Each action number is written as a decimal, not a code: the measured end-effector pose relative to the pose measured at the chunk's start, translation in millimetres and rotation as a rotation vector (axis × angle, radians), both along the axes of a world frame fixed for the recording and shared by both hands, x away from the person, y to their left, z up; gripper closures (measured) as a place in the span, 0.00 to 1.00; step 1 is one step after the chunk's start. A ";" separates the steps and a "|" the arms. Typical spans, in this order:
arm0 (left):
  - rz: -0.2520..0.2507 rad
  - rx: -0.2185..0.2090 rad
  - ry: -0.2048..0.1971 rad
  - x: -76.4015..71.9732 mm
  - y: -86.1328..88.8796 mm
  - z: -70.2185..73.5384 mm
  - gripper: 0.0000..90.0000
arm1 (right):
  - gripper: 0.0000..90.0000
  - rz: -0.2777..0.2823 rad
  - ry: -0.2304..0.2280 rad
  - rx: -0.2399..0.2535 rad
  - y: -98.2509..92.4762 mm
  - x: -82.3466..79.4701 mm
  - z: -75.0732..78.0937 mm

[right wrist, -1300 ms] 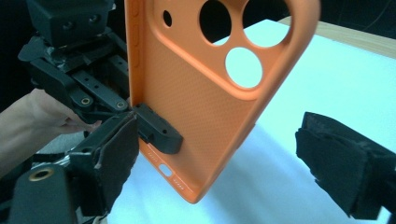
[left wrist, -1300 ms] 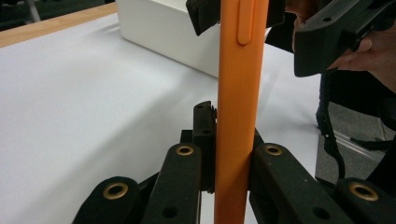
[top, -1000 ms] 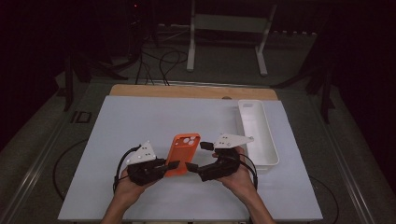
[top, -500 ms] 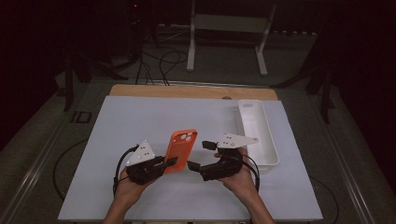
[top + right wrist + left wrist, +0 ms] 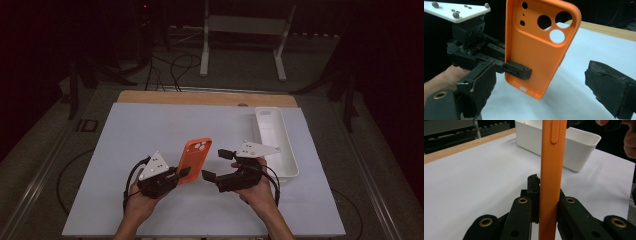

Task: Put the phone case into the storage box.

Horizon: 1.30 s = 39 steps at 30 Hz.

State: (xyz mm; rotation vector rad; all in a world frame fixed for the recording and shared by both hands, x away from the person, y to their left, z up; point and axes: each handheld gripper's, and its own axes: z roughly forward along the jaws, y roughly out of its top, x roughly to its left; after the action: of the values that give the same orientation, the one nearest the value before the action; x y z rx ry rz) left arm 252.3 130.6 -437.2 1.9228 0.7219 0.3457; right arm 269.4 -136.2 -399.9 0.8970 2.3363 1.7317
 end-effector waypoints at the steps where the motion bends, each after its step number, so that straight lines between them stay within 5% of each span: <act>1: 0.000 0.000 0.000 0.0 0.0 0.0 0.95 | 0.11 0.000 0.000 0.000 0.0 0.0 0.0; 39: 0.047 0.044 -0.035 -3.4 -9.0 -3.8 0.95 | 0.10 -0.085 0.003 0.028 10.6 0.8 16.3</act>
State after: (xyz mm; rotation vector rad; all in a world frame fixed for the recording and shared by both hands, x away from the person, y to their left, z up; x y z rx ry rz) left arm 248.9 121.6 -441.0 1.9385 0.7427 0.4269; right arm 270.2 -125.7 -383.6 0.9889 2.2457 1.7355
